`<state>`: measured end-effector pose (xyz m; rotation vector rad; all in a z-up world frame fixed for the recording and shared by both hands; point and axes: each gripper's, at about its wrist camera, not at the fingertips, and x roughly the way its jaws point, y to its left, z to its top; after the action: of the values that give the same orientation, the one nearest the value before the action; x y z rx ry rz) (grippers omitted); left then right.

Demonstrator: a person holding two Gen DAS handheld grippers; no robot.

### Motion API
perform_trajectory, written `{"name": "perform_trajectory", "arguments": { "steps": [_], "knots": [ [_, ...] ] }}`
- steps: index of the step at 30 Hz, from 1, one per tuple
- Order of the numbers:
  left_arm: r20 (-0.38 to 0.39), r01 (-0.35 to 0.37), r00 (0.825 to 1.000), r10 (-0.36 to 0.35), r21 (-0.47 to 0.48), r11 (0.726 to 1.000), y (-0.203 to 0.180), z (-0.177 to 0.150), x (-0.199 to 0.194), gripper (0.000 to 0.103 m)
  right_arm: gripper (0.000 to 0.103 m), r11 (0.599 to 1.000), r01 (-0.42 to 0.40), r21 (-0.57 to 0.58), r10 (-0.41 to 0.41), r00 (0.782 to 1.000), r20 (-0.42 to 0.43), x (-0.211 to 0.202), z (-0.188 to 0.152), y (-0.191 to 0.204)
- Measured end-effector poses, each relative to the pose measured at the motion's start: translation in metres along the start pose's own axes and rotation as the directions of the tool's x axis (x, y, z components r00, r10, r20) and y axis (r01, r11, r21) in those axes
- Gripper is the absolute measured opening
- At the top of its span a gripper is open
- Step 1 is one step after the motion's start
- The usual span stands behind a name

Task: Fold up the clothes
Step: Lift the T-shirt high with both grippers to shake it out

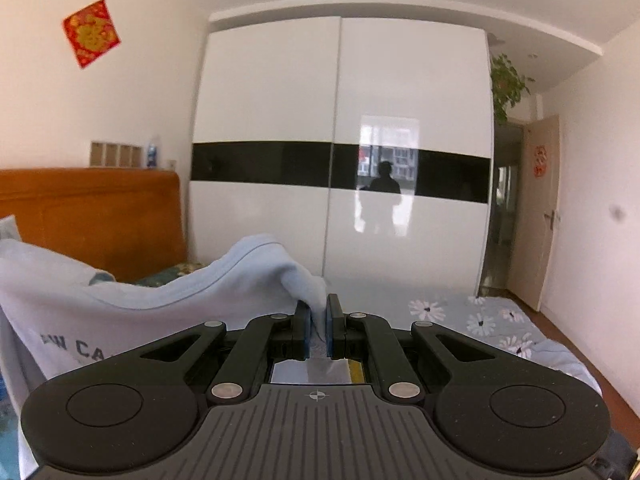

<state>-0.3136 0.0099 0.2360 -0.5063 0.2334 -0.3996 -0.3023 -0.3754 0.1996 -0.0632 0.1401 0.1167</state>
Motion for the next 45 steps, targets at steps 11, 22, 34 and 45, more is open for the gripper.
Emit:
{"name": "perform_trajectory", "arguments": {
  "steps": [11, 22, 34, 45],
  "knots": [
    [-0.041, -0.07, 0.997, 0.07, 0.005, 0.998, -0.021, -0.028, -0.073, 0.005, 0.006, 0.997, -0.074, -0.021, 0.075, 0.997, 0.015, -0.051, -0.004, 0.009],
    [-0.105, -0.265, 0.959, 0.263, -0.008, 0.964, 0.067, -0.052, -0.011, 0.008, 0.006, 0.992, -0.071, -0.103, 0.044, 0.968, -0.246, 0.069, -0.047, 0.074],
    [-0.373, -0.469, 0.827, 0.421, -0.044, 0.882, 0.245, -0.134, 0.142, 0.007, 0.006, 0.995, 0.023, -0.102, -0.078, 0.812, -0.578, 0.254, -0.165, 0.166],
    [-0.39, -0.458, 0.825, 0.41, -0.036, 0.888, 0.346, -0.146, 0.254, 0.007, 0.006, 0.983, 0.09, -0.163, -0.17, 0.789, -0.591, 0.37, -0.209, 0.185]
  ]
}}
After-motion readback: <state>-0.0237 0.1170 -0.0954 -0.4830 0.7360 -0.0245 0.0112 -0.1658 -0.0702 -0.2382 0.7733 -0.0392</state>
